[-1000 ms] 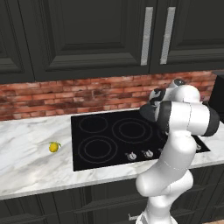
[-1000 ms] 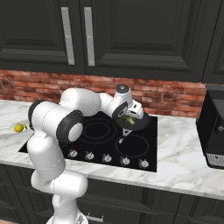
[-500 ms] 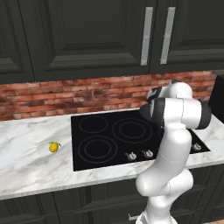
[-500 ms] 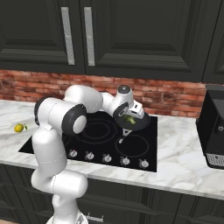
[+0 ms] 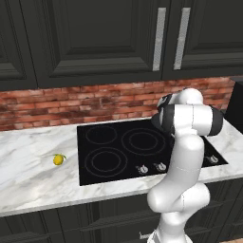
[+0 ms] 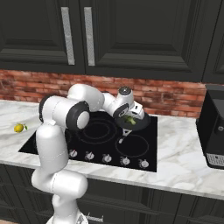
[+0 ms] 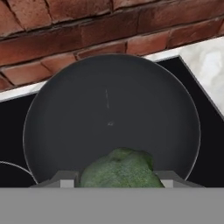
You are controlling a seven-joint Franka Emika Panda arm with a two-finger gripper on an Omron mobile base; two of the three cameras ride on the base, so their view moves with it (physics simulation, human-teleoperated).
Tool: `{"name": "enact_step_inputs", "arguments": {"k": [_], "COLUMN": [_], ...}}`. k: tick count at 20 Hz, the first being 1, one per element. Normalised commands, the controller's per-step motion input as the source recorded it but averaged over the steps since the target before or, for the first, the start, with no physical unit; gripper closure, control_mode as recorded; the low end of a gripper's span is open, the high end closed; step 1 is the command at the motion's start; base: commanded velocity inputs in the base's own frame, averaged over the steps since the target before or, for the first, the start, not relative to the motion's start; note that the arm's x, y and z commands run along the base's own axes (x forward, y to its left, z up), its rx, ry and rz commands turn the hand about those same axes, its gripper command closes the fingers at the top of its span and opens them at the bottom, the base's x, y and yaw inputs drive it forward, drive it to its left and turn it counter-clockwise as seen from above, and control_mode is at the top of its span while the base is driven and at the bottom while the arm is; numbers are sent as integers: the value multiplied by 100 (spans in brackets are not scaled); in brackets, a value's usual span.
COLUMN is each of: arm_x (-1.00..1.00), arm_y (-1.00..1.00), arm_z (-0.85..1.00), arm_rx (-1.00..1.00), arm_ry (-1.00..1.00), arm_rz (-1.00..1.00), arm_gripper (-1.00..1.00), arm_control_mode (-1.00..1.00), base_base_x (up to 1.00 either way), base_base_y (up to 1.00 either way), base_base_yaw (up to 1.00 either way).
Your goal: Put the lemon and broccoli in the pan. Then turn on the rear right burner and set the heat to medium.
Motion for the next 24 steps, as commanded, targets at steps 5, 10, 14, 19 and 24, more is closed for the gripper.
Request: {"name": "enact_step_inputs", "arguments": {"k": [5, 10, 14, 19, 24], "arm_x": [9, 6, 5, 5, 10], "arm_y": [0, 0, 0, 0, 0], "arm_z": [-10, -15, -8, -10, -12], "arm_rx": [0, 0, 0, 0, 0], "arm_ry": [0, 0, 0, 0, -1], "arm_rz": [0, 0, 0, 1, 1], "arm_gripper": [100, 100, 100, 100, 100], "arm_control_mode": [-100, -100, -100, -100, -100], "base_base_x": [0, 0, 0, 0, 0], "base_base_y": [0, 0, 0, 0, 0], "base_base_yaw": [0, 0, 0, 0, 0]}}
